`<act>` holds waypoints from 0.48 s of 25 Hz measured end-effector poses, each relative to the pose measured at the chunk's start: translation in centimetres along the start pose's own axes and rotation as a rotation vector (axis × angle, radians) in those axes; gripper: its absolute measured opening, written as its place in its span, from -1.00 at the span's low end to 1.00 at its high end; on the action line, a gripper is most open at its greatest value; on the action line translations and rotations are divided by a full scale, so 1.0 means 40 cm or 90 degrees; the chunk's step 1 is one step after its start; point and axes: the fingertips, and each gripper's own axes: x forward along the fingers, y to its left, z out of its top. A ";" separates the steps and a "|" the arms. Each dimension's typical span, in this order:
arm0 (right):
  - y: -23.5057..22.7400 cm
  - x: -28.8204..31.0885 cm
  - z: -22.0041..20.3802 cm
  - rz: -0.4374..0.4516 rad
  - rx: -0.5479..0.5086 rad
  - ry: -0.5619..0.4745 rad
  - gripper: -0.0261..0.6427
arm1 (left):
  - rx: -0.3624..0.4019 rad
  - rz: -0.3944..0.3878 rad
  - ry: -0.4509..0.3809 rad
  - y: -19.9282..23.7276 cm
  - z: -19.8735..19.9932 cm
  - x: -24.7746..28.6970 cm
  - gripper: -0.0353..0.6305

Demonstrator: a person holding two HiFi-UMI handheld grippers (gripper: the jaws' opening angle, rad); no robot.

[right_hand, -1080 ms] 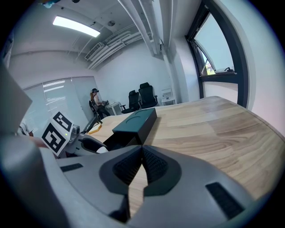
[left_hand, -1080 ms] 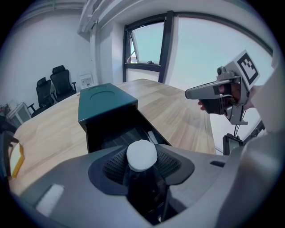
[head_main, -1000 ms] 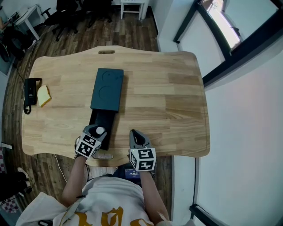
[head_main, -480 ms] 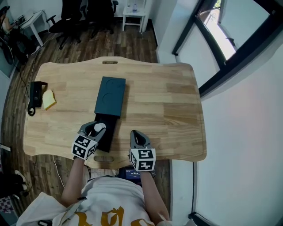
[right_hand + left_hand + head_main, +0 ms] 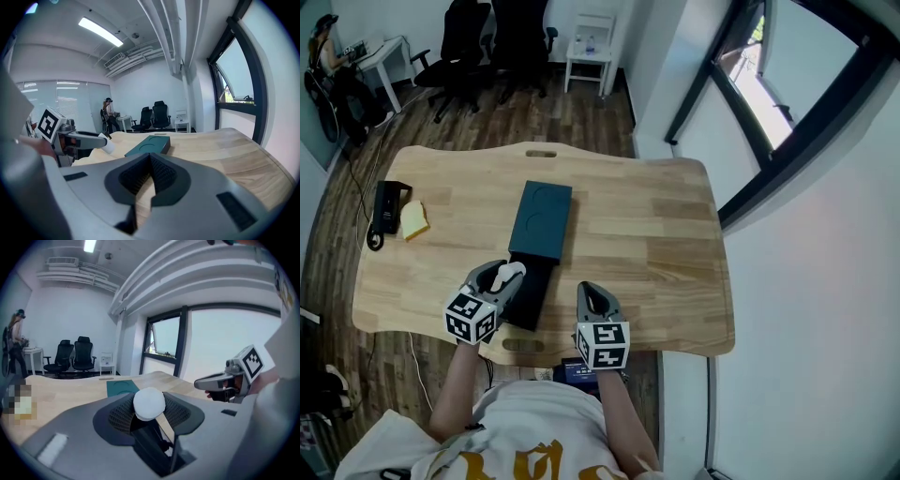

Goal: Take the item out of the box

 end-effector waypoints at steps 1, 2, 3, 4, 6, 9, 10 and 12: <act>0.001 0.001 0.012 -0.002 -0.004 -0.009 -0.90 | -0.016 0.001 -0.024 0.005 0.018 -0.011 -0.33; 0.001 0.002 0.022 -0.003 -0.007 -0.016 -0.91 | -0.028 0.004 -0.044 0.010 0.034 -0.022 -0.33; 0.002 0.002 0.031 -0.004 -0.009 -0.022 -0.90 | -0.034 0.009 -0.060 0.014 0.047 -0.033 -0.33; 0.006 0.000 0.039 -0.003 -0.011 -0.027 -0.91 | -0.037 0.013 -0.072 0.016 0.059 -0.042 -0.33; 0.017 -0.005 0.055 -0.001 -0.016 -0.038 -0.90 | -0.032 0.020 -0.089 0.017 0.082 -0.057 -0.33; 0.042 -0.011 0.080 0.006 -0.028 -0.056 -0.91 | -0.022 0.027 -0.111 0.017 0.115 -0.078 -0.33; 0.048 -0.013 0.086 0.009 -0.032 -0.060 -0.91 | -0.022 0.029 -0.116 0.017 0.121 -0.084 -0.33; 0.056 -0.016 0.090 0.012 -0.040 -0.064 -0.91 | -0.025 0.033 -0.122 0.017 0.124 -0.090 -0.33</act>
